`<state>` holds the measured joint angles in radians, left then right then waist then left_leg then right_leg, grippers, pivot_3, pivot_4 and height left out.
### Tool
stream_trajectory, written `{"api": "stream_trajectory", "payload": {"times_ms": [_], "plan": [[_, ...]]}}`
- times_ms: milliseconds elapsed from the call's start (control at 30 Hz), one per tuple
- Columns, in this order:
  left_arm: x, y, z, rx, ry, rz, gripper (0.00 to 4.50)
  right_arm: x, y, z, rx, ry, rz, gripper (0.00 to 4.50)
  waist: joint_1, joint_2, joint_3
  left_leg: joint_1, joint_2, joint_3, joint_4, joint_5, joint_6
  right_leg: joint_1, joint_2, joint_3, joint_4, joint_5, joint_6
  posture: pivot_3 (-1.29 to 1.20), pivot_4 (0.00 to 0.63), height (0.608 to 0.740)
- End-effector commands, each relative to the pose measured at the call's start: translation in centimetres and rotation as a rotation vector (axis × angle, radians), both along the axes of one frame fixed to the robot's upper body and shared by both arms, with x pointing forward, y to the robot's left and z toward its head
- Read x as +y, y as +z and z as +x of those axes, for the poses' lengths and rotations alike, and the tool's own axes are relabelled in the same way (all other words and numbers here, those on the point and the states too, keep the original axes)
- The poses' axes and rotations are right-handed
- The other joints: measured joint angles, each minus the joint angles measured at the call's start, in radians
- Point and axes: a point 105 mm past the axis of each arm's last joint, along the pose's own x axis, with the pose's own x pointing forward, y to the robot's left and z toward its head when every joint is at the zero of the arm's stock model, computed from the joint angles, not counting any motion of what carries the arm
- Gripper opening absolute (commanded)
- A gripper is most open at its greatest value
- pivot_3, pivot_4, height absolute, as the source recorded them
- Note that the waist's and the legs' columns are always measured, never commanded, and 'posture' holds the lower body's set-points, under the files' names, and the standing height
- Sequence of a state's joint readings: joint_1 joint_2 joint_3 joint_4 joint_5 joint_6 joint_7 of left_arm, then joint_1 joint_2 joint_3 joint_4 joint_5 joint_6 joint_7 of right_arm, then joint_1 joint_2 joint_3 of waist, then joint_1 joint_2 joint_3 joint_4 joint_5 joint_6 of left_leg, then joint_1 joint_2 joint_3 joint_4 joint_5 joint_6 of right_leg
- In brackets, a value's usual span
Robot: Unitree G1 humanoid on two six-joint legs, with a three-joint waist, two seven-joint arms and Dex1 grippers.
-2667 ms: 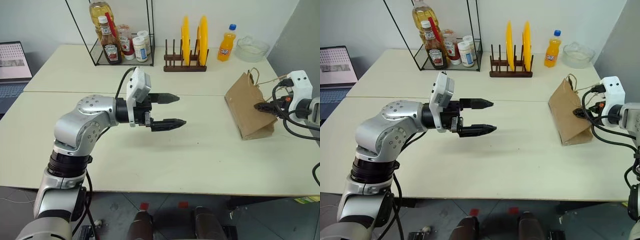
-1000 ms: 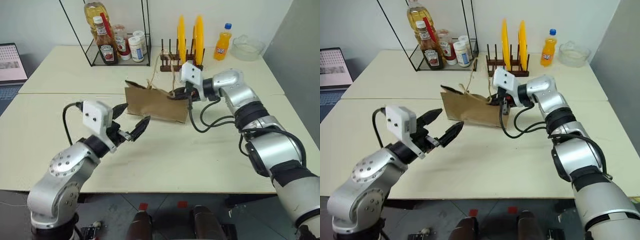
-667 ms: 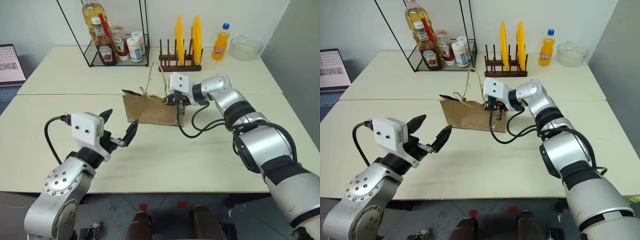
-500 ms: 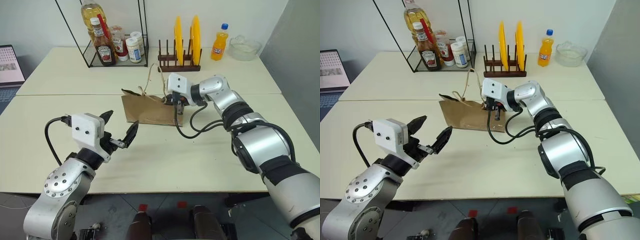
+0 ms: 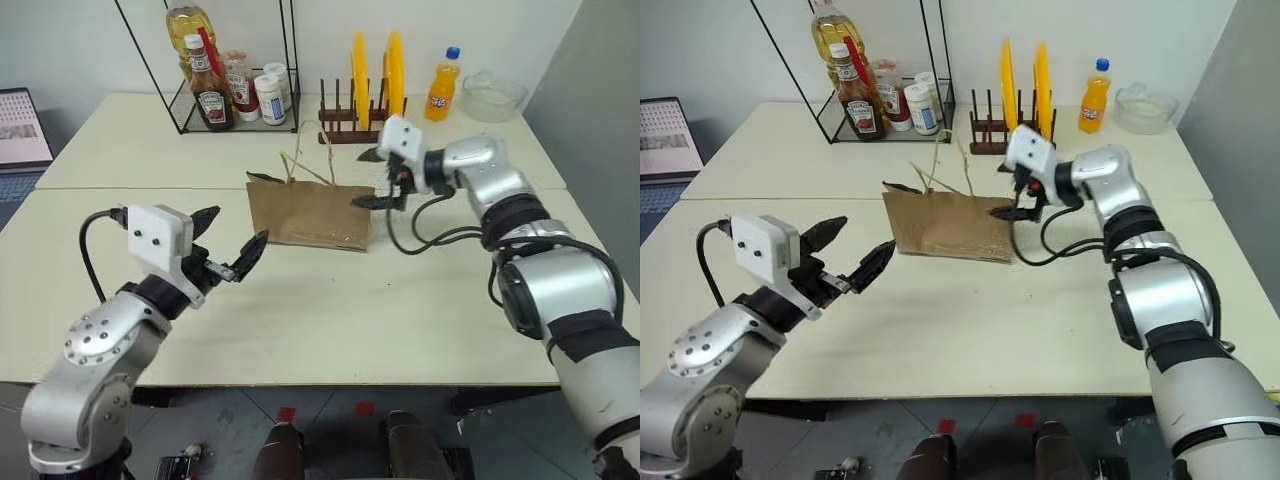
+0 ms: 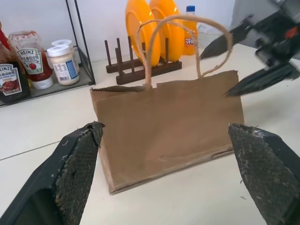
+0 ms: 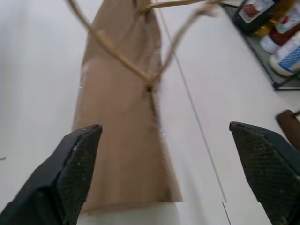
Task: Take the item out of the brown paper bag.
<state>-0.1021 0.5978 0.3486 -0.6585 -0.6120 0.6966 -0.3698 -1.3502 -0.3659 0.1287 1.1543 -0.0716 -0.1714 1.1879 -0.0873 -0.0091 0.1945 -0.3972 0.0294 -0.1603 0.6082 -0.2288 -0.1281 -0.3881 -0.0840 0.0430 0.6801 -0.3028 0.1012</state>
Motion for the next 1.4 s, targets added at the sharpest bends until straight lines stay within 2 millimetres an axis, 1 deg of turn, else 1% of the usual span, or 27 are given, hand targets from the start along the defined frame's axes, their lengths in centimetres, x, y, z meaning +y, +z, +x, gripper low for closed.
{"api": "stream_trajectory", "payload": {"times_ms": [33,133,167,200,233,267,300,367,400,433,467,533,633,767,900,967,1067,1133,1200,1300,1400], "plan": [[2.0,1.7,1.4,-0.034,-0.003,0.038,4.5,-1.3,2.2,-1.4,-0.01,-0.021,0.18,4.46,0.004,0.0,0.0,0.0,0.0,0.0,0.0,0.0,0.0,0.0,0.0,-0.001,0.0,0.0,0.0,0.0,0.15,0.74],[3.6,2.6,4.2,-0.063,0.025,0.119,4.5,-1.7,1.1,-3.5,0.013,-0.154,0.352,4.46,0.008,0.0,0.0,-0.001,0.0,-0.001,0.0,0.0,0.001,0.001,0.0,-0.001,0.0,0.0,0.0,0.0,0.15,0.74],[4.0,3.0,5.2,-0.076,0.028,0.133,4.5,-1.4,0.6,-4.3,0.024,-0.188,0.391,4.46,0.007,0.0,0.0,-0.001,0.0,-0.002,0.0,0.0,0.0,0.001,0.0,-0.002,0.0,0.0,0.0,0.0,0.15,0.74],[4.3,3.6,6.5,-0.092,0.034,0.143,4.5,-1.1,-0.1,-5.5,0.03,-0.216,0.431,4.46,0.007,0.0,0.0,-0.001,0.0,-0.002,0.0,0.001,-0.001,0.0,0.0,-0.002,0.0,0.0,0.0,0.0,0.15,0.74],[4.4,4.5,8.3,-0.115,0.035,0.174,4.5,-0.8,-1.1,-6.9,-0.001,-0.233,0.43,4.46,0.009,-0.001,0.0,-0.001,0.0,-0.001,0.0,0.001,-0.001,0.0,0.0,-0.001,0.0,0.0,0.0,0.0,0.15,0.74],[4.5,5.1,9.6,-0.129,0.033,0.201,4.5,-0.5,-1.7,-8.0,-0.023,-0.245,0.428,4.46,0.011,-0.001,0.0,-0.001,0.0,-0.002,0.0,0.001,-0.001,0.0,0.0,-0.002,0.001,0.0,0.0,0.0,0.15,0.74],[4.4,5.9,10.9,-0.144,0.031,0.233,4.5,-0.5,-2.1,-8.7,-0.025,-0.282,0.449,4.46,0.013,-0.001,0.0,-0.002,0.0,-0.003,0.0,0.001,-0.001,0.0,0.0,-0.003,0.001,0.0,0.0,0.0,0.15,0.74],[4.2,7.0,12.8,-0.163,0.025,0.268,4.5,-0.8,-2.2,-9.3,0.007,-0.36,0.524,4.46,0.013,-0.001,-0.001,-0.002,0.0,-0.002,0.001,0.001,-0.001,0.0,0.0,-0.002,0.0,0.0,0.0,0.0,0.15,0.74],[3.8,7.6,14.2,-0.166,0.034,0.302,4.5,-0.7,-2.9,-10.3,0.007,-0.368,0.506,4.46,0.008,-0.001,-0.001,-0.002,-0.001,-0.001,0.001,0.001,-0.001,0.0,0.0,-0.001,0.0,0.0,0.001,0.0,0.15,0.74],[3.6,7.9,15.1,-0.166,0.038,0.33,4.5,-0.5,-3.3,-11.1,0.005,-0.367,0.486,4.46,0.011,-0.001,-0.001,-0.002,-0.001,-0.001,0.001,0.001,-0.001,-0.001,0.0,0.0,0.0,0.0,0.001,0.0,0.15,0.74],[3.4,8.0,15.8,-0.162,0.04,0.363,4.5,-0.3,-3.7,-11.7,-0.001,-0.368,0.462,4.46,0.01,-0.002,-0.001,-0.002,-0.001,-0.001,0.001,0.001,-0.001,0.0,0.0,-0.002,0.0,0.0,0.001,0.0,0.15,0.74],[2.4,7.2,17.0,-0.134,0.031,0.463,4.5,-0.4,-4.7,-12.6,0.017,-0.415,0.465,4.46,0.008,-0.002,-0.001,-0.002,-0.001,-0.002,0.0,0.001,-0.001,-0.001,0.0,-0.002,0.0,0.0,0.001,0.0,0.15,0.74],[1.3,5.8,17.8,-0.096,-0.006,0.582,4.5,-0.5,-5.1,-13.2,0.014,-0.469,0.483,4.46,-0.001,-0.002,-0.001,-0.002,-0.001,-0.001,0.0,0.001,-0.001,-0.001,0.0,0.0,-0.001,0.0,0.001,0.0,0.15,0.74],[0.2,3.9,17.6,-0.006,-0.123,0.657,4.5,-0.8,-4.9,-13.4,0.013,-0.526,0.525,4.46,-0.005,-0.002,-0.001,-0.001,-0.001,-0.001,0.0,0.0,0.001,-0.002,0.001,0.0,0.001,0.0,0.001,0.0,0.15,0.74],[-0.6,3.3,16.8,0.043,-0.248,0.632,4.5,-2.0,-5.6,-13.2,0.019,-0.582,0.522,4.46,0.002,-0.002,-0.001,-0.002,-0.001,-0.001,0.0,0.0,0.001,-0.001,0.0,-0.001,0.0,0.0,0.001,0.0,0.15,0.74],[-1.1,3.2,16.0,0.061,-0.343,0.628,4.5,-2.7,-5.6,-12.9,0.019,-0.617,0.543,4.46,0.003,-0.002,-0.001,-0.002,-0.001,-0.001,0.0,-0.001,0.002,-0.001,0.0,-0.001,0.0,0.0,0.001,0.0,0.15,0.74],[-1.3,3.2,14.5,0.094,-0.47,0.632,4.5,-4.2,-5.4,-11.9,0.022,-0.685,0.569,4.46,0.002,-0.002,-0.001,-0.002,-0.001,-0.001,0.0,-0.001,0.002,-0.001,0.0,-0.001,0.0,0.0,0.001,0.0,0.15,0.74],[-1.3,2.9,12.9,0.123,-0.568,0.658,4.5,-6.7,-5.4,-10.5,0.001,-0.778,0.555,4.46,-0.003,-0.002,-0.001,-0.002,-0.001,-0.001,0.0,-0.001,0.002,-0.001,0.0,-0.001,0.0,0.0,0.001,0.0,0.15,0.74],[-1.2,2.6,11.2,0.158,-0.643,0.686,4.5,-8.4,-5.3,-9.4,-0.017,-0.829,0.547,4.46,-0.005,-0.001,-0.001,-0.001,-0.001,-0.001,-0.001,-0.001,0.002,-0.001,0.0,0.0,0.001,0.0,0.001,0.0,0.15,0.74],[-0.7,2.1,8.8,0.215,-0.687,0.708,4.5,-9.3,-4.9,-8.5,-0.039,-0.83,0.533,4.46,-0.005,-0.001,-0.001,-0.001,0.0,-0.001,-0.001,-0.001,0.002,-0.001,0.001,0.0,0.001,0.0,0.001,0.0,0.15,0.74],[-0.5,1.4,6.8,0.263,-0.705,0.725,4.5,-9.4,-4.5,-7.6,-0.05,-0.818,0.532,4.46,-0.005,-0.001,0.0,-0.001,0.0,-0.001,-0.001,-0.001,0.002,-0.001,0.001,0.0,0.001,0.0,0.001,0.0,0.15,0.74]]}}
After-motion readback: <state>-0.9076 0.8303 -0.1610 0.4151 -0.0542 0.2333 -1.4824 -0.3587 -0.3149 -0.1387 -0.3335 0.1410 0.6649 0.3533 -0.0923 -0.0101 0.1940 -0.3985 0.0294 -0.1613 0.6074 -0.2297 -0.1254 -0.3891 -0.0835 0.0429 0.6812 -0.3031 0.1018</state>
